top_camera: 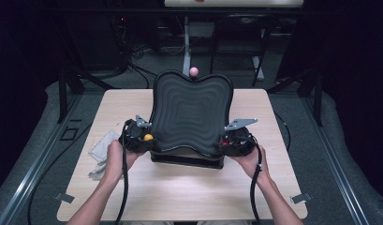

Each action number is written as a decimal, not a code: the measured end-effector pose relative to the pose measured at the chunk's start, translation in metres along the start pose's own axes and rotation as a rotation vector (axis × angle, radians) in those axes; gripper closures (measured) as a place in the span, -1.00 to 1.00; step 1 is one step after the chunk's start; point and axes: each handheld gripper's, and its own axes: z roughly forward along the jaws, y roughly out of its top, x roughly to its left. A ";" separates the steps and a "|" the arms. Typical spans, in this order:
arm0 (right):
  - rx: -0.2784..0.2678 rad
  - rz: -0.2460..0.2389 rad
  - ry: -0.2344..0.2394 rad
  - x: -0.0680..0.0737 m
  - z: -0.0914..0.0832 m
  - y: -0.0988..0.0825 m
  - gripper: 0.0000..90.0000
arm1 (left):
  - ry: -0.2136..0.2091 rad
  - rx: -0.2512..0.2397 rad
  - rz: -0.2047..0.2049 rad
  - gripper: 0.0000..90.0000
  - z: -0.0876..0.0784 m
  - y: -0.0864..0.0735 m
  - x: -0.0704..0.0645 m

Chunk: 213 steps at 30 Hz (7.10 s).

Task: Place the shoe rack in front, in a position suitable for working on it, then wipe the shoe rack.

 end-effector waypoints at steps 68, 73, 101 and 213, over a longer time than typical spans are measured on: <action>0.004 -0.054 0.054 0.018 0.020 0.010 0.33 | -0.061 -0.004 -0.051 -0.76 -0.062 -0.044 0.055; 0.001 -0.057 0.056 0.018 0.021 0.010 0.33 | -0.037 0.008 -0.095 -0.94 -0.062 -0.053 0.078; 0.006 -0.054 0.051 0.019 0.021 0.011 0.33 | -0.020 0.169 -0.216 -0.90 0.031 -0.104 0.132; -0.008 -0.061 0.042 0.020 0.022 0.009 0.33 | -0.019 -0.058 -0.193 0.84 -0.049 -0.028 0.120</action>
